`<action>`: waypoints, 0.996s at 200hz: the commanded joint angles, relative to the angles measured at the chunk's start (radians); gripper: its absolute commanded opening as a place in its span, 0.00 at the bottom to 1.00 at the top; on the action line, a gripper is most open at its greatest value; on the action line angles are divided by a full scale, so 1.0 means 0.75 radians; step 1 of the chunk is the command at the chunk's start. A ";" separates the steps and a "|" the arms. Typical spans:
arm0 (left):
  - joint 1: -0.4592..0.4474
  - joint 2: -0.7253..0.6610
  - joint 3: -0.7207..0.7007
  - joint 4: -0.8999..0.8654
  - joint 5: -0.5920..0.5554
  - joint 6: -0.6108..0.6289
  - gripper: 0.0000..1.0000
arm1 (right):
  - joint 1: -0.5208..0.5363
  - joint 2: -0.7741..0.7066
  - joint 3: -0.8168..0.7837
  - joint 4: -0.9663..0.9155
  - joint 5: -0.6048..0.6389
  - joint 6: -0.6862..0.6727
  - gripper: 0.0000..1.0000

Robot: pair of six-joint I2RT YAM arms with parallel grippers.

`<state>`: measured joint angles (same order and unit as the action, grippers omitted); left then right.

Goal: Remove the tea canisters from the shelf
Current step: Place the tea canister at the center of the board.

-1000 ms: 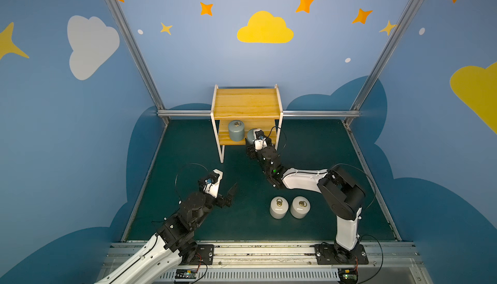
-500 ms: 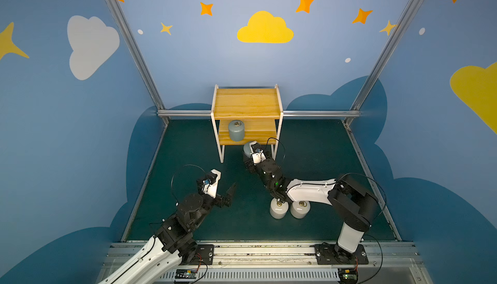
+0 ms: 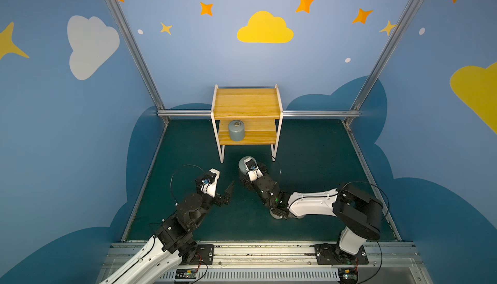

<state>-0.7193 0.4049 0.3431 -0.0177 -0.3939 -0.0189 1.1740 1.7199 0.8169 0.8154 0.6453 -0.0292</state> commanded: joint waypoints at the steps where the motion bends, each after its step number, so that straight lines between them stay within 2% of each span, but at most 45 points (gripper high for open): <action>1: 0.048 0.012 0.063 -0.028 -0.047 -0.019 1.00 | 0.044 -0.115 -0.016 0.093 0.104 0.044 0.52; 55: 0.202 0.080 0.098 -0.050 0.021 -0.103 1.00 | 0.218 -0.183 -0.048 0.023 0.309 0.088 0.49; 106: 0.224 0.063 0.070 -0.046 0.053 -0.125 1.00 | 0.355 -0.184 -0.090 -0.050 0.473 0.250 0.49; 142: 0.229 0.076 0.068 -0.028 0.066 -0.126 1.00 | 0.412 -0.169 -0.093 -0.246 0.513 0.438 0.49; 199: 0.240 0.103 0.058 0.001 0.094 -0.133 1.00 | 0.453 -0.061 -0.095 -0.403 0.497 0.690 0.49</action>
<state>-0.5457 0.4808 0.3927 -0.0505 -0.3389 -0.1116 1.5028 1.6432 0.7380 0.5476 0.9878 0.3664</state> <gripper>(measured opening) 0.999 0.785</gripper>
